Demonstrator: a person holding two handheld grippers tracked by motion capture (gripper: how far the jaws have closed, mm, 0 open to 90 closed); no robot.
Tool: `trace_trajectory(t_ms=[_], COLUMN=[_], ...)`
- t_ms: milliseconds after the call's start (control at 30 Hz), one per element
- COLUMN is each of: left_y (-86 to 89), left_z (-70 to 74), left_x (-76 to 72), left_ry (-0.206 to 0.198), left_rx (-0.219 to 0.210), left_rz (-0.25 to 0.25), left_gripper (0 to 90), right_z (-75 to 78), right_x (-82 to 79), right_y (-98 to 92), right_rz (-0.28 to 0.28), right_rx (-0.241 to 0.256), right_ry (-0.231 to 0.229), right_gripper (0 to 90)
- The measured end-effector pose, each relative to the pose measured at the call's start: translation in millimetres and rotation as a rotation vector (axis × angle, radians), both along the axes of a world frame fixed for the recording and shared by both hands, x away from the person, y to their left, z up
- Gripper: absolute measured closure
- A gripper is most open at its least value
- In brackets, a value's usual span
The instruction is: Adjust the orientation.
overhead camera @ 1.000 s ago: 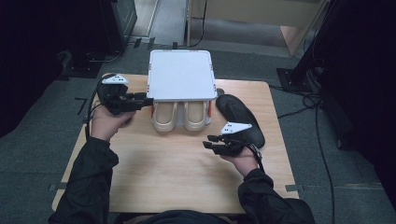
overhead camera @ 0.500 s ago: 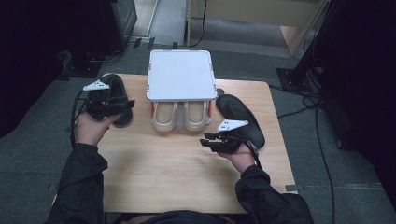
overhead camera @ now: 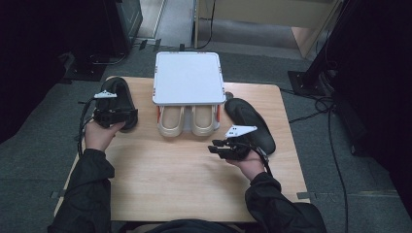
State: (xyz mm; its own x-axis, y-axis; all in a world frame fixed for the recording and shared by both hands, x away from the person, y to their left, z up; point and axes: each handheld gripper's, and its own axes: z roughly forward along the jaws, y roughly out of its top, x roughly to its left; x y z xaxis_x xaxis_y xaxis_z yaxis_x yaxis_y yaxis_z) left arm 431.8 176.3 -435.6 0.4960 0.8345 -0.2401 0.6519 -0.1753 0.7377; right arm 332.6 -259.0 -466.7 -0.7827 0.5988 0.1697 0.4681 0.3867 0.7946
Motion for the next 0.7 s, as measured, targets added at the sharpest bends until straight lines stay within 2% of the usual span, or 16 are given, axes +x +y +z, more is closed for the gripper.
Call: trace_trajectory(t_ms=[200,300,367,533,600,700], left_y=[-1.0,-1.3,-1.1,0.9,1.1,2.4], left_z=[-16.8,-25.1,-30.5,-42.2,-44.0,-48.3], left_x=[13.4,18.5,21.7,26.7,27.1,27.6], left_ry=[0.020,0.014,0.025,0.051,0.051,0.039], left_rx=[0.016,0.035,0.044,0.038,0.049,0.041], left_rz=[0.005,-0.016,-0.018,0.000,0.003,0.010], left_gripper=[61.4,61.5,61.8,62.5,62.5,61.0], right_z=[-1.1,-1.7,-2.4,-3.6,-3.9,-4.4], right_x=[-3.3,-5.0,-5.8,-6.7,-7.3,-7.7], right_y=[-2.3,-4.0,-4.6,-4.7,-4.3,-4.5], right_rz=[-0.013,-0.017,-0.023,-0.024,-0.027,-0.028], right_rx=[-0.003,-0.006,-0.013,-0.021,-0.023,-0.027], right_ry=[0.004,-0.001,0.005,0.009,0.009,0.007], right_gripper=[65.1,65.1,65.1,65.1,65.1,65.1])
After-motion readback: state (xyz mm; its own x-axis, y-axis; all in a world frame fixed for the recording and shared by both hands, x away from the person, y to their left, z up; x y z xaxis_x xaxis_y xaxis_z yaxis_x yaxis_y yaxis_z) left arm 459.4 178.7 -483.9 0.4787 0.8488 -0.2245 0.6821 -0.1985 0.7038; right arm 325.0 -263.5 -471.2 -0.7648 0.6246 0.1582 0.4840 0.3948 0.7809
